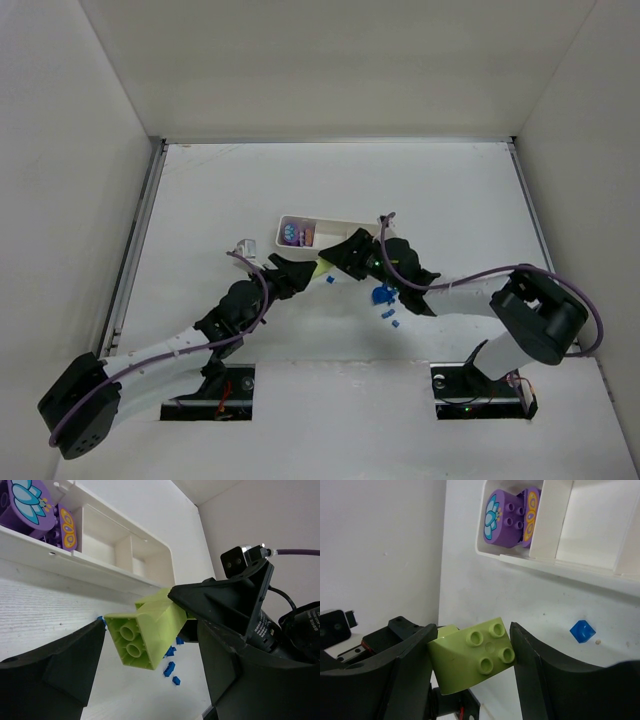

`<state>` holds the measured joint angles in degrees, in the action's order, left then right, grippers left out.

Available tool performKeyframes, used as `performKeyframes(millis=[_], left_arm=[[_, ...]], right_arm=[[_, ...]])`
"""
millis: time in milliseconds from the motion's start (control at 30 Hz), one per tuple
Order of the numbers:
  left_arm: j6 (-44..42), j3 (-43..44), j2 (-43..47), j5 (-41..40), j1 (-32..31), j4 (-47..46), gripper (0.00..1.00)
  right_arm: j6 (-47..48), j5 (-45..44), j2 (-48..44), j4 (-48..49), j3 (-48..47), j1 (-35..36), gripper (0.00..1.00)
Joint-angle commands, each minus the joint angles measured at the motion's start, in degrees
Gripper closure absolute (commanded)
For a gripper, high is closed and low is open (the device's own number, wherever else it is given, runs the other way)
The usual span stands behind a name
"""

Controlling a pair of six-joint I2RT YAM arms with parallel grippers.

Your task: Sort the legos into containers by color

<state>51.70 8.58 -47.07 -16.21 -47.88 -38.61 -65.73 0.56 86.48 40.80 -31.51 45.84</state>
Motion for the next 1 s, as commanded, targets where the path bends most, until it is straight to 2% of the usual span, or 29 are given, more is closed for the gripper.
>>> performKeyframes(millis=[0, 100, 533, 967], left_arm=[[0.5, -0.7, 0.0, 0.4, 0.2, -3.9, 0.31], [0.5, -0.7, -0.5, 0.4, 0.3, -3.9, 0.34], [1.3, 0.4, -5.3, 0.6, -1.6, -9.9, 0.34], [1.8, 0.3, -10.0, 0.0, -2.1, -17.1, 0.35]], right_arm=[[-2.0, 1.9, 0.0, 6.6, -2.1, -1.1, 0.46], [-2.4, 2.7, 0.0, 7.1, -2.1, -1.4, 0.46], [-3.8, 4.4, 1.7, 9.1, -2.8, -1.2, 0.46], [-9.0, 7.2, 5.5, 15.7, -2.9, 0.3, 0.46]])
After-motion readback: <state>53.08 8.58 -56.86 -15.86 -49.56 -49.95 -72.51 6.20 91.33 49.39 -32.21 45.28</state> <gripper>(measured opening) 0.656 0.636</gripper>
